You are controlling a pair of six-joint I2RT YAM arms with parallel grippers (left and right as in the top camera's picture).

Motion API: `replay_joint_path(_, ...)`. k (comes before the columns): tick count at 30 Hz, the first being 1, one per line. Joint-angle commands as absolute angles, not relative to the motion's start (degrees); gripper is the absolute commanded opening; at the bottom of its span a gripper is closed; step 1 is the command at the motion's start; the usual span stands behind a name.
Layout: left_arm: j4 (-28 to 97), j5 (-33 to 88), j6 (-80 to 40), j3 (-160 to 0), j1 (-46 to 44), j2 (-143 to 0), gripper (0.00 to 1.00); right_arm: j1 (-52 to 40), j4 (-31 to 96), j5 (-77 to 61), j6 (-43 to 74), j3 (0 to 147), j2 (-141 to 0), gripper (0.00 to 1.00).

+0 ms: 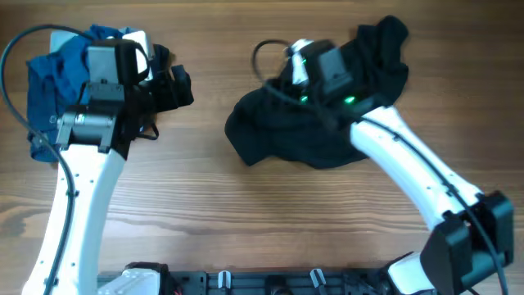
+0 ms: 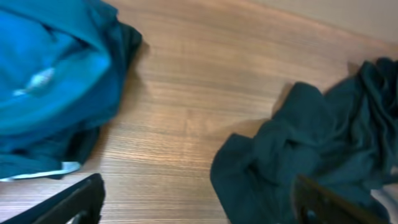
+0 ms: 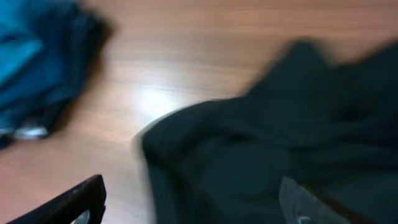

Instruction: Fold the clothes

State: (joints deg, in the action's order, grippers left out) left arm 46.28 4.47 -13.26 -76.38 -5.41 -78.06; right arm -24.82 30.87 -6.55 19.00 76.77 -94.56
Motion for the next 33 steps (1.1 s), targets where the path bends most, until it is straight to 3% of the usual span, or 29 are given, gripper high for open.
replay_joint_path(1, 45.7, 8.5, -13.7, -76.8, -8.4, -86.2, 0.91, -17.1, 37.2, -0.4, 14.0, 79.1, -93.1, 0.94)
replay_joint_path(6, 44.3, 9.9, -12.3, -76.8, -12.6, -99.9, 0.87, -9.1, 43.4, -0.4, 11.2, 79.1, -93.1, 0.98)
replay_joint_path(13, 31.3, 15.4, -9.2, -76.8, -16.6, -110.7, 0.89, -7.8, 44.1, -0.4, 10.5, 79.1, -93.1, 0.99)
replay_joint_path(16, 28.2, 15.6, -9.2, -76.8, -18.0, -112.3, 0.79, -7.8, 44.4, -0.4, 10.5, 79.1, -93.1, 0.98)
replay_joint_path(17, 28.3, 15.6, -9.2, -76.8, -18.3, -112.5, 0.71, -7.8, 44.3, -0.4, 10.5, 79.1, -93.1, 0.96)
replay_joint_path(18, 28.2, 15.6, -9.2, -76.8, -19.0, -112.6, 0.55, -7.8, 44.2, -0.3, 10.5, 79.1, -93.1, 0.95)
replay_joint_path(19, 28.0, 15.6, -9.3, -76.8, -19.4, -112.6, 0.28, -7.8, 44.0, -0.3, 10.4, 79.1, -93.1, 0.95)
replay_joint_path(20, 28.0, 15.6, -9.4, -76.8, -19.7, -112.6, 0.07, -7.8, 43.8, 0.1, 10.5, 79.1, -93.1, 0.95)
replay_joint_path(21, 27.9, 15.6, -9.4, -76.8, -19.9, -112.6, 0.04, -7.8, 43.6, 0.3, 10.5, 79.1, -93.1, 0.95)
replay_joint_path(24, 28.3, 15.6, -9.4, -77.3, -19.2, -108.7, 0.04, -7.8, 43.1, 0.3, 10.4, 79.1, -93.1, 0.95)
replay_joint_path(29, 35.2, 5.7, -9.2, -84.5, -16.9, -87.2, 0.04, -7.8, 42.6, 0.2, 10.6, 79.1, -93.1, 0.95)
replay_joint_path(33, 38.5, 4.4, -9.2, -84.6, -16.9, -77.1, 0.04, -7.8, 42.3, -1.4, 13.1, 79.1, -93.1, 0.92)
